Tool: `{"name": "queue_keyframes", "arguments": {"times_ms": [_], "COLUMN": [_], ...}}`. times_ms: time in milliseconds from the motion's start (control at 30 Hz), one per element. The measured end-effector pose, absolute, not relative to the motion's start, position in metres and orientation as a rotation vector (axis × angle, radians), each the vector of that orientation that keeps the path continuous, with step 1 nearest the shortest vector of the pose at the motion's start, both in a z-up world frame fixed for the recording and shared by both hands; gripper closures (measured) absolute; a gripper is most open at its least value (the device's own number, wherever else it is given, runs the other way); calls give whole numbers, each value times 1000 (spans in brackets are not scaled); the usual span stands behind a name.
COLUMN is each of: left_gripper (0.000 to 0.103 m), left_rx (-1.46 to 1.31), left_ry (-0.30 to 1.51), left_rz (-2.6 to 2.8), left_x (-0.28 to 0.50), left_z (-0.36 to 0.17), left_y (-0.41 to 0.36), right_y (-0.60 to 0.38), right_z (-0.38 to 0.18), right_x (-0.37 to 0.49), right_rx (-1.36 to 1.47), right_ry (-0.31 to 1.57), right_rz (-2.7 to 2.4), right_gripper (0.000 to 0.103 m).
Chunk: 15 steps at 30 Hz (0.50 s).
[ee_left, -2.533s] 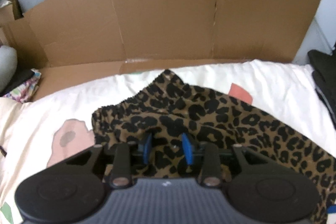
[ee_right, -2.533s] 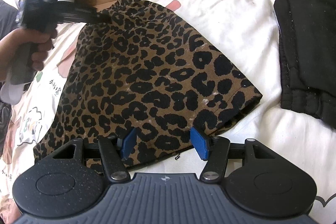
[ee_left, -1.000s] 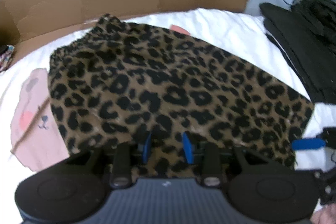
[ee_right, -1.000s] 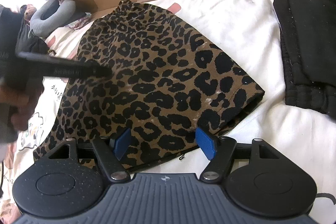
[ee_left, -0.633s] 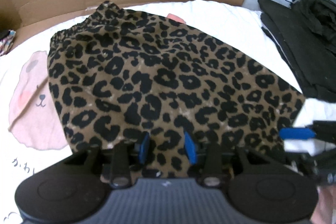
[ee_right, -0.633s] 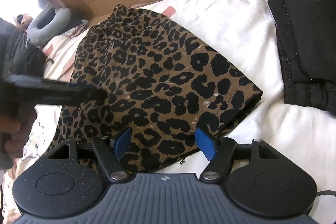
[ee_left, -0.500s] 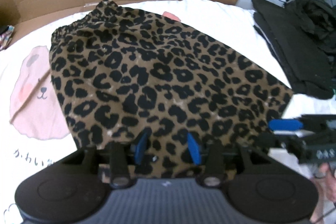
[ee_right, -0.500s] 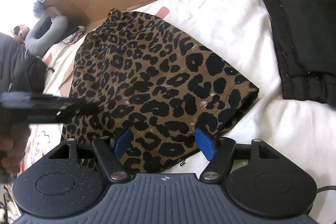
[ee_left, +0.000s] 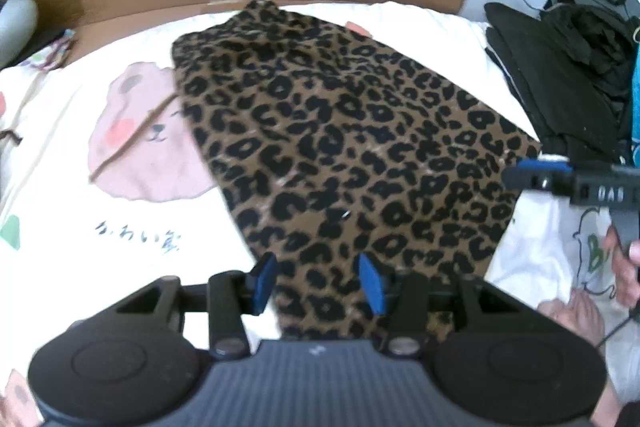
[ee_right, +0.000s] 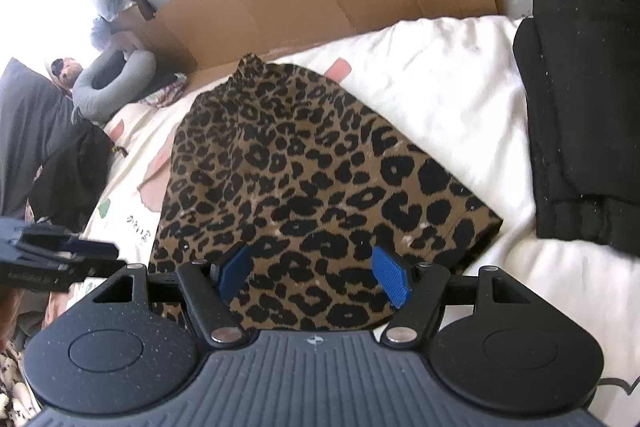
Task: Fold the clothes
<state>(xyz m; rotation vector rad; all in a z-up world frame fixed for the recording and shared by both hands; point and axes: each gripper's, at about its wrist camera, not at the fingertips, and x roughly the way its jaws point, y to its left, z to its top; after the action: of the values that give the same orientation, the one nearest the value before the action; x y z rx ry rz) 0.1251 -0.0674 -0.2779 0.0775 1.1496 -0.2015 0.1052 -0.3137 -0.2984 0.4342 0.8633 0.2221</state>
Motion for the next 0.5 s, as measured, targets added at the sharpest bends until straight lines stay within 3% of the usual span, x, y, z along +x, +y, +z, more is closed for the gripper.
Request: {"name": "queue_keyframes", "arguments": {"times_ms": [500], "left_gripper": [52], "left_rx": [-87], "left_ry": [1170], "left_rz": [-111], "left_x": [65], "left_z": [-282], "left_y": [-10], "right_y": [-292], "right_z": [-305], "right_x": [99], "right_rx": [333], "right_ry": [911], "right_rz": [274], "right_gripper": [31]}}
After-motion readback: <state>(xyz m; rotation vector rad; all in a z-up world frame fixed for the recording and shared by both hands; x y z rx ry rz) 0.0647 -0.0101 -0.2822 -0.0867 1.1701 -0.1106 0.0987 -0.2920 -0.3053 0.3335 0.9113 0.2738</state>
